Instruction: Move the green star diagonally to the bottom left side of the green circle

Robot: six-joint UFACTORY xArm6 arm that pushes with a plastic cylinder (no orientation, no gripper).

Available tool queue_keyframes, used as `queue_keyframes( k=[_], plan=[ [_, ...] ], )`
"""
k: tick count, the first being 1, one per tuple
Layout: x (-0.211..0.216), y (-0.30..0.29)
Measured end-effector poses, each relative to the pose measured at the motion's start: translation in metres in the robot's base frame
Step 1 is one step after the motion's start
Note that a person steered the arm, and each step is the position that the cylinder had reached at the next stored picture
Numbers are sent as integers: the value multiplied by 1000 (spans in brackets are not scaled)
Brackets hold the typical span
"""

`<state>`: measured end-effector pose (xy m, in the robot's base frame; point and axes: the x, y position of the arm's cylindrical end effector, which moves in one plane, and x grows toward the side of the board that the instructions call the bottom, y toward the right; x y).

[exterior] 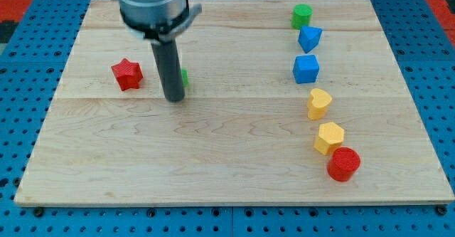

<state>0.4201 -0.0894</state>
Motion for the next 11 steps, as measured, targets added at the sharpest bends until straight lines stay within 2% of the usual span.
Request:
queue_keyframes(
  k=[1,2,3,4,5,6,7,8,9,10,11],
  plan=[
    [-59,-2],
    [-77,-23],
    [-71,-51],
    [-113,-102],
    [-137,-87],
    [-137,-63],
    [-98,-109],
    [-79,-48],
    [-115,4],
    [-143,2],
    [-136,-46]
  ],
)
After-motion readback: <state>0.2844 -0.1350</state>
